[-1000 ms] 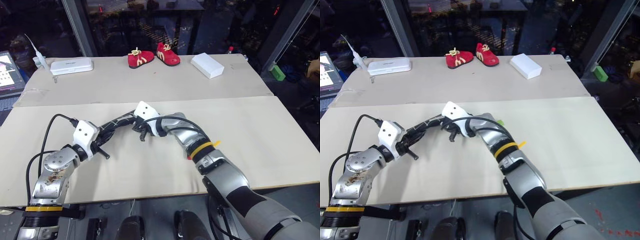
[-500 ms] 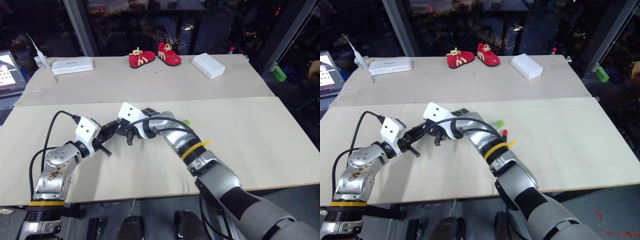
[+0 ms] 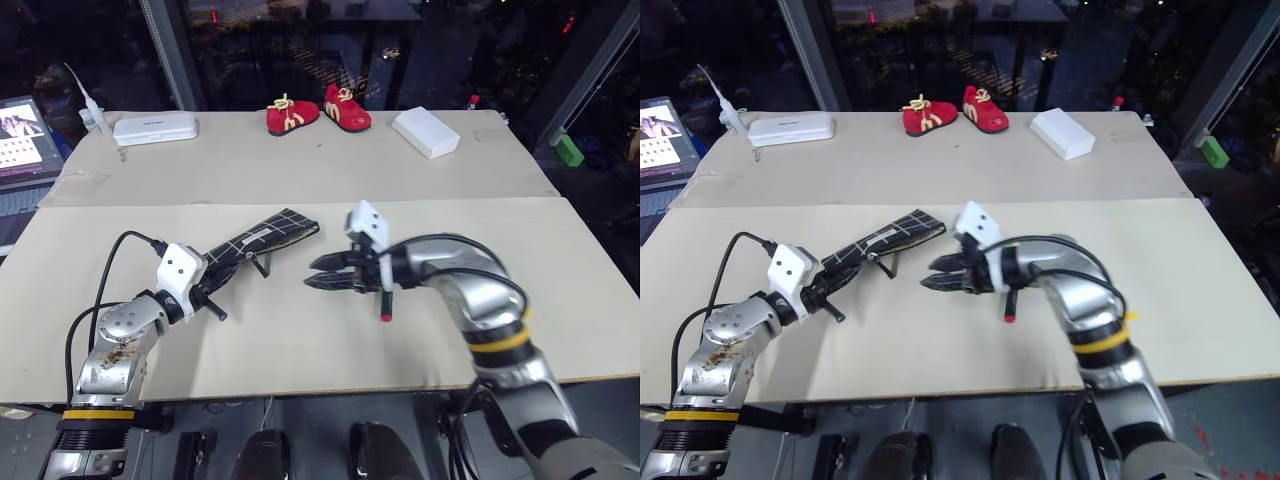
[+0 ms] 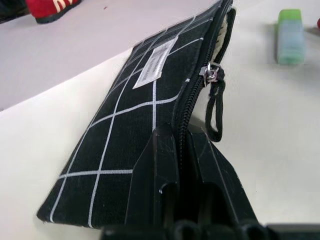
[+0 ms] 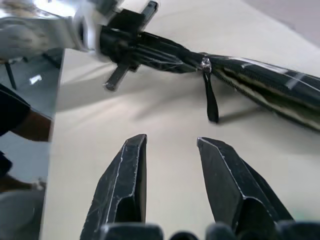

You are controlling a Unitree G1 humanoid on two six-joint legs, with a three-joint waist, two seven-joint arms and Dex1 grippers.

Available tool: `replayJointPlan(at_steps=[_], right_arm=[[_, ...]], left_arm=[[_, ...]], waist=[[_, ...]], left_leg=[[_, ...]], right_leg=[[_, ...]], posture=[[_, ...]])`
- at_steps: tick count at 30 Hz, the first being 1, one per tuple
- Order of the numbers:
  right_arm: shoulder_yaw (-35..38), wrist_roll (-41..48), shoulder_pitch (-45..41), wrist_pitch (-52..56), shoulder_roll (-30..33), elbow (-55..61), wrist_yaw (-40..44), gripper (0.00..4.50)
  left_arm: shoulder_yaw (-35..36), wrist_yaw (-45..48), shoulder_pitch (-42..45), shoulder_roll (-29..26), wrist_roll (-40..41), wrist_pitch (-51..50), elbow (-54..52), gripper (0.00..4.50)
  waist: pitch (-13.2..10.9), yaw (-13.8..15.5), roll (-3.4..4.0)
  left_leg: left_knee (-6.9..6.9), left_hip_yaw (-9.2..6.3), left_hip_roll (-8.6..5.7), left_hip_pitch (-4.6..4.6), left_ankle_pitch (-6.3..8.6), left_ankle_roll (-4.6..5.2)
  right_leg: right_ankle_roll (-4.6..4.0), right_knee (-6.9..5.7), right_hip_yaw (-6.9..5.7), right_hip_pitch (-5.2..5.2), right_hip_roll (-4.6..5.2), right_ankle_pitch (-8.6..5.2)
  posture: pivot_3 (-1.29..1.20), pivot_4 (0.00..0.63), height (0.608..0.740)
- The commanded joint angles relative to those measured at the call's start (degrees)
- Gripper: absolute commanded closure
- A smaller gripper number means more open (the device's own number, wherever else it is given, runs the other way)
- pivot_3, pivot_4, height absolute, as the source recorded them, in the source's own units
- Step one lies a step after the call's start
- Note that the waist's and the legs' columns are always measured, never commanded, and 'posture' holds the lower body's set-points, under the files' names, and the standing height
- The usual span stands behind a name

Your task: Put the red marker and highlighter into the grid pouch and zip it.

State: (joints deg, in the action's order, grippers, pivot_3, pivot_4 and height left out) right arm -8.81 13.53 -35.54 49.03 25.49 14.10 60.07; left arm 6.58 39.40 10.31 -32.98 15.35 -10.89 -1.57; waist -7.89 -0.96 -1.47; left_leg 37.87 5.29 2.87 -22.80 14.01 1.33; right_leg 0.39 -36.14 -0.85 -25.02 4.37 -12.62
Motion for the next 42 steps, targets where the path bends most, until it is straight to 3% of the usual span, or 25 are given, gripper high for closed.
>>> replayJointPlan(at_steps=[1, 5, 13, 27, 42], right_arm=[[6.4, -3.6, 2.1, 6.0, 2.0, 2.7, -12.6, 2.66], [10.2, -4.4, 4.1, 13.1, 0.9, 5.0, -21.8, 2.66], [8.1, -4.3, 10.8, 21.7, -4.1, 12.8, -32.5, 2.66], [5.5, -2.4, 12.2, 19.6, -1.9, 11.2, -34.9, 2.66], [4.0, -2.8, 15.1, 16.9, -3.9, 6.3, -38.1, 2.66]], left_arm=[[1.2, -0.1, -0.4, 0.1, 0.3, 1.4, -1.4, 4.50], [1.2, 0.2, -0.8, 0.1, 0.4, 2.0, -0.9, 4.50], [0.1, 0.1, 1.3, 0.6, 0.2, 1.1, -0.5, 4.50], [0.2, 0.3, 1.0, 0.5, 0.4, 0.7, -0.6, 4.50], [1.4, -0.2, -0.3, 0.2, 0.9, 1.0, -1.3, 4.50]], waist=[[0.0, 0.0, -0.01], [0.0, 0.1, -0.01], [0.0, 0.2, -0.02], [0.0, 0.2, -0.03], [0.0, 0.1, -0.08]], left_leg=[[0.00, 0.02, 0.00, 0.07, 0.00, 0.00], [0.00, 0.07, -0.02, 0.08, -0.01, -0.01], [0.01, 0.03, -0.07, -0.10, -0.02, 0.01], [0.01, -0.02, -0.07, -0.06, -0.02, 0.03], [0.01, -0.03, -0.06, 0.16, -0.02, 0.03]], right_leg=[[-0.01, 0.00, 0.02, 0.04, 0.00, 0.00], [-0.03, 0.00, 0.07, 0.03, -0.03, 0.01], [0.00, 0.07, 0.07, -0.04, 0.00, 0.01], [0.04, 0.09, 0.06, 0.02, -0.04, 0.00], [0.04, 0.11, 0.07, 0.24, -0.04, -0.01]], posture=[[0.00, 0.150, 0.740], [0.00, 0.150, 0.740], [0.00, 0.150, 0.740], [0.00, 0.150, 0.740], [0.00, 0.150, 0.740]])
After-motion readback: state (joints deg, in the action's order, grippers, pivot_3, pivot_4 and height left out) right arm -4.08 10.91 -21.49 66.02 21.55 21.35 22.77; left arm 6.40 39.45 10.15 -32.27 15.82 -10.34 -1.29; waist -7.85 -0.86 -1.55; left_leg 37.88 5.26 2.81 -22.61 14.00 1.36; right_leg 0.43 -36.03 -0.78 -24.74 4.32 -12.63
